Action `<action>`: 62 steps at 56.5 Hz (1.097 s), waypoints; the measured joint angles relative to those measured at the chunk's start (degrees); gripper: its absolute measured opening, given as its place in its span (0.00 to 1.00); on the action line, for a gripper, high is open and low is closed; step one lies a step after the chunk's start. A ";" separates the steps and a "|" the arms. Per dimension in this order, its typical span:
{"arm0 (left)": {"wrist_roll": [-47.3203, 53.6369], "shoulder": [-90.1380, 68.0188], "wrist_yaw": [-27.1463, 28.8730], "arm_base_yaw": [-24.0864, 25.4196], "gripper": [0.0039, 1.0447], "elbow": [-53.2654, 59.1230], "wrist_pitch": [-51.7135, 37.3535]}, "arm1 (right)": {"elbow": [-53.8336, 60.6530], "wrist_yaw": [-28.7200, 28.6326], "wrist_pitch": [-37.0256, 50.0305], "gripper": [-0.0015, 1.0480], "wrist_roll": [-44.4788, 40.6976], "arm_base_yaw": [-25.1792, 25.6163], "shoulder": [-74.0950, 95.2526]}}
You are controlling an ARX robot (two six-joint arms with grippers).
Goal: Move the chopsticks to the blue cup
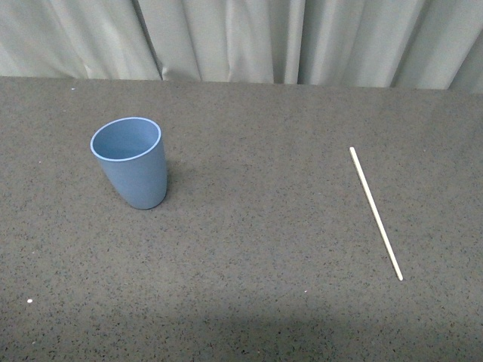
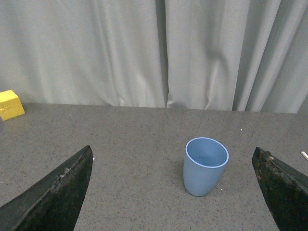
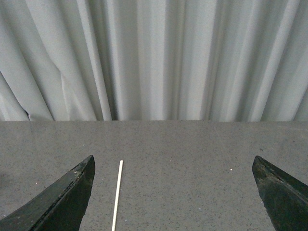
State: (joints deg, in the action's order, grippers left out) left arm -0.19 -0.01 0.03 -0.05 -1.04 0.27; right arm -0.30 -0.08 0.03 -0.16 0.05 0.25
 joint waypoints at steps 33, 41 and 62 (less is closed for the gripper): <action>0.00 0.00 0.00 0.00 0.94 0.00 0.00 | -12.79 8.98 19.23 0.91 -7.78 -7.17 52.30; -0.02 0.00 0.00 0.00 0.94 0.00 -0.02 | -27.08 1.97 8.20 0.91 -3.87 -5.66 76.72; 0.00 0.00 0.00 0.00 0.94 0.00 0.00 | -55.28 1.90 -9.79 0.91 -1.77 -6.56 110.57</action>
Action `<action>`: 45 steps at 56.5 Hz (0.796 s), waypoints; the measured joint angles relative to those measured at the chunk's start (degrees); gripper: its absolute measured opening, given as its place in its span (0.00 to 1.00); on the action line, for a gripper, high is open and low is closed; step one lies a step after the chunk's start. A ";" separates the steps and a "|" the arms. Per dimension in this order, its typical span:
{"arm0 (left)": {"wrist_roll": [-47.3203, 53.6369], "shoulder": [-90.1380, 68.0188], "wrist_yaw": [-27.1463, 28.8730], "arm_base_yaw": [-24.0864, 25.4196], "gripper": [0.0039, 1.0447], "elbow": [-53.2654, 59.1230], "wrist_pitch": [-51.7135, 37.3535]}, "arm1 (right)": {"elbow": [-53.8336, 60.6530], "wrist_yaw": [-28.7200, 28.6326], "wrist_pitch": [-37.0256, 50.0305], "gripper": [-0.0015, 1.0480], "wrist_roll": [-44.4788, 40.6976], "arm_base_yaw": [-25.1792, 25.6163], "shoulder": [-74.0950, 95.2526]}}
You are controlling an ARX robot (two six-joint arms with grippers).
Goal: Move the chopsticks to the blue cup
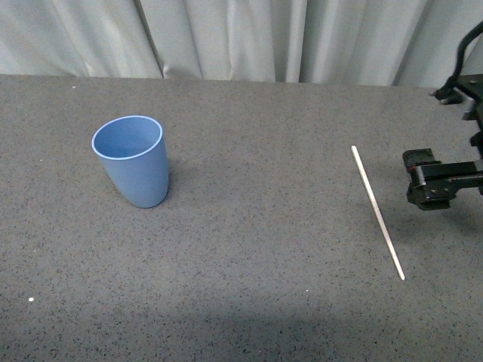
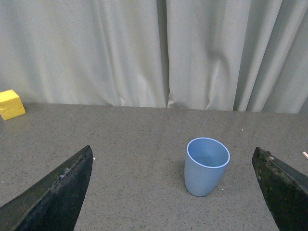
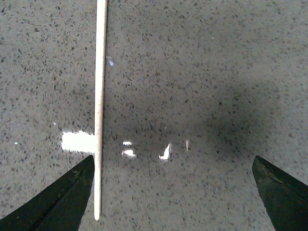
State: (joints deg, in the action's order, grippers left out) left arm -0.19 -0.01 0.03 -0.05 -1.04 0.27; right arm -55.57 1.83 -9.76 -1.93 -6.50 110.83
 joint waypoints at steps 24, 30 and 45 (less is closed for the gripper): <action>0.00 0.00 0.00 0.00 0.94 0.00 0.00 | -9.92 -0.02 -4.68 0.91 4.35 -3.76 11.17; 0.00 0.00 0.00 0.00 0.94 0.00 0.00 | -11.58 0.50 -4.70 0.75 4.79 -4.00 13.84; -0.02 0.00 0.00 0.00 0.94 0.00 -0.02 | -13.51 0.70 -5.16 0.34 5.33 -4.44 15.52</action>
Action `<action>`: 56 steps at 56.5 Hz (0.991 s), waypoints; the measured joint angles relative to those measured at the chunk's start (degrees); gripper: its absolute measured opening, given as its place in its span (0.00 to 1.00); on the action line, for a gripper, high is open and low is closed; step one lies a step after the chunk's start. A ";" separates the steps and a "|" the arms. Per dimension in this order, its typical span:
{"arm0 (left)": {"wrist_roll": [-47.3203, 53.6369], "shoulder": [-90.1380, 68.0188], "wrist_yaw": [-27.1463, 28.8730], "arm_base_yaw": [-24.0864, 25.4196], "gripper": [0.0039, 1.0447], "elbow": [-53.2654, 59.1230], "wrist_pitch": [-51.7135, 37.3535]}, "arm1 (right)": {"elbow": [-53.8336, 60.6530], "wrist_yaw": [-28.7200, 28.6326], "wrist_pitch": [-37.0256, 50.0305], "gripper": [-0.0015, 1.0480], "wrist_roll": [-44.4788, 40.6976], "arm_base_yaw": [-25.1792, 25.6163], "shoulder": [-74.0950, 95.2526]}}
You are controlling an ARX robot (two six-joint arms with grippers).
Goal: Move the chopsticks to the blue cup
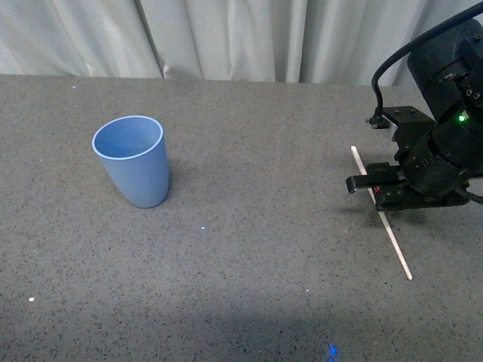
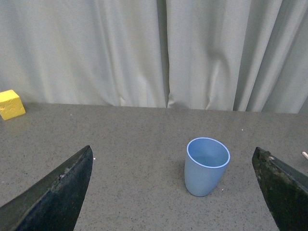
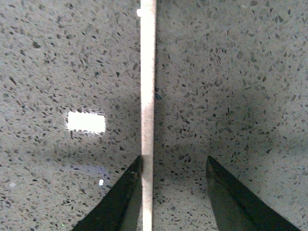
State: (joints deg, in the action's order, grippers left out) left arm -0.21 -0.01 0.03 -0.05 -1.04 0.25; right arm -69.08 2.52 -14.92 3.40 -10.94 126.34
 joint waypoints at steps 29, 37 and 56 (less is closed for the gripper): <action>0.02 0.00 0.00 0.00 0.94 0.00 0.02 | 0.00 -0.87 0.52 0.01 1.66 -0.35 0.28; 0.02 0.00 0.00 0.00 0.94 0.00 0.00 | 1.27 -1.73 2.01 0.01 2.08 -0.28 -0.61; 0.02 0.00 0.00 0.00 0.94 0.00 0.02 | 9.22 -7.65 17.55 0.01 -0.37 -2.12 -14.60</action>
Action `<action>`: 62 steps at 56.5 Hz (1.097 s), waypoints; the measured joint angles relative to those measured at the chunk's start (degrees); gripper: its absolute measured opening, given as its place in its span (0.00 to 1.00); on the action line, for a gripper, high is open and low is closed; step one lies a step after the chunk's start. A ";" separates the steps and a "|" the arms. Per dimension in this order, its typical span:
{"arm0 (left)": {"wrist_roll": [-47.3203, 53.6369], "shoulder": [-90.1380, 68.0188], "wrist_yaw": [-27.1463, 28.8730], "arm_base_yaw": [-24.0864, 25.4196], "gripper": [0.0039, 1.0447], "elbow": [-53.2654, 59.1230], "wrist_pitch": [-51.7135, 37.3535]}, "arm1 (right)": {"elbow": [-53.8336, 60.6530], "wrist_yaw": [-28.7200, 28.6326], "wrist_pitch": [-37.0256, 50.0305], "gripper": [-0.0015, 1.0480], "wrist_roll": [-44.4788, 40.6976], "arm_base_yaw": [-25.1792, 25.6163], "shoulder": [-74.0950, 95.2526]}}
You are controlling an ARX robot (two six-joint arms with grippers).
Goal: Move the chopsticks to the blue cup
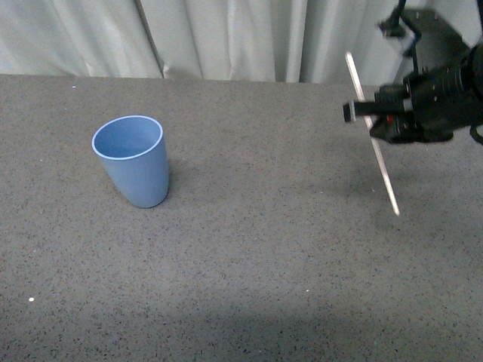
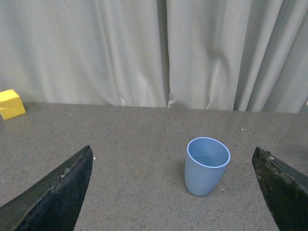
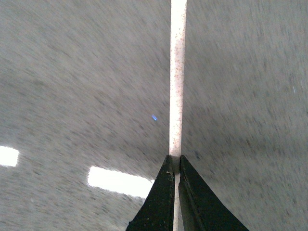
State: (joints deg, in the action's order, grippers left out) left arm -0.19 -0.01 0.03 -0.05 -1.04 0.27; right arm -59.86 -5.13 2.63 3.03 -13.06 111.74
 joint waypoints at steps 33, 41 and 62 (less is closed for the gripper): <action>0.00 0.00 -0.02 0.00 0.94 0.00 -0.02 | 4.33 -15.74 48.22 0.01 1.27 -16.15 -1.36; 0.00 0.00 0.00 0.00 0.94 0.00 0.00 | -0.28 -16.57 49.40 0.01 2.29 -19.10 4.52; 0.00 0.00 0.00 0.00 0.94 0.00 0.00 | -9.64 -18.95 49.42 0.01 5.01 -22.58 13.57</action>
State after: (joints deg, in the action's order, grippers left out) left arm -0.19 -0.01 0.03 -0.05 -1.04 0.27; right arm -69.49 -24.08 52.05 8.03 -35.64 125.32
